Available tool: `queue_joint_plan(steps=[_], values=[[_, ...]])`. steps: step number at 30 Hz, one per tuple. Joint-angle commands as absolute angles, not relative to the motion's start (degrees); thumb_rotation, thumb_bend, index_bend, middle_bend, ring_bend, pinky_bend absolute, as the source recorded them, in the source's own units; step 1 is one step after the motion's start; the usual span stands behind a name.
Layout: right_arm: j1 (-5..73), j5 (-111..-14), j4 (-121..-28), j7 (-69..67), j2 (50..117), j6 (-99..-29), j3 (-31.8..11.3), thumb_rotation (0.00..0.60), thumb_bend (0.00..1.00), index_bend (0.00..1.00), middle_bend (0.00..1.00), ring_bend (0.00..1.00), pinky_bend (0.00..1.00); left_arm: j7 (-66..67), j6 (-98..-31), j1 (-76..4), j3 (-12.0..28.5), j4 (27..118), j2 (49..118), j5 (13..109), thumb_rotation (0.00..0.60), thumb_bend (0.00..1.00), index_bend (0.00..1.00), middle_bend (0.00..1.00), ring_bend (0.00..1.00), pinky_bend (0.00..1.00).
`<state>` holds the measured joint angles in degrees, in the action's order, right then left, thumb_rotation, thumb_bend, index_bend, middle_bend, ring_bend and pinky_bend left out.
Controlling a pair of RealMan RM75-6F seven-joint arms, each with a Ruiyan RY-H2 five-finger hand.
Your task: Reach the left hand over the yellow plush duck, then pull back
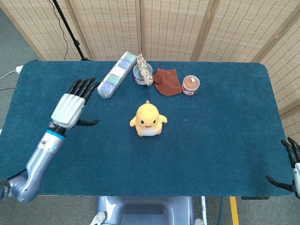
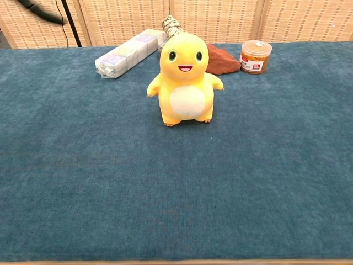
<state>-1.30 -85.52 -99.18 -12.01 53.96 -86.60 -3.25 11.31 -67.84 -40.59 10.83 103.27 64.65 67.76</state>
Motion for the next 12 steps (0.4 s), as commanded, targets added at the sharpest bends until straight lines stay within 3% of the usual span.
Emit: queue_joint_plan(steps=[1,7,12], values=[[-1.44,-86.34,-99.28,-11.95,54.01,-87.28,-3.10,0.600,0.00,0.00,0.00,0.00,0.00,1.76,-74.51,-31.28,3.18,102.16,60.17,76.05,0.600,0.00,0.00,0.00,0.00,0.00],[-1.59,-88.13,-99.34,-10.59,54.64,-88.30,-2.59,0.600,0.00,0.00,0.00,0.00,0.00,-4.51,-86.31,-19.28,-3.72,99.00,59.78,82.76,0.600,0.00,0.00,0.00,0.00,0.00],[-1.79,-89.47,-99.29,-9.49,55.22,-89.36,-2.30,0.600,0.00,0.00,0.00,0.00,0.00,-9.17,-93.42,-12.03,-5.63,94.88,61.53,83.68,0.600,0.00,0.00,0.00,0.00,0.00]])
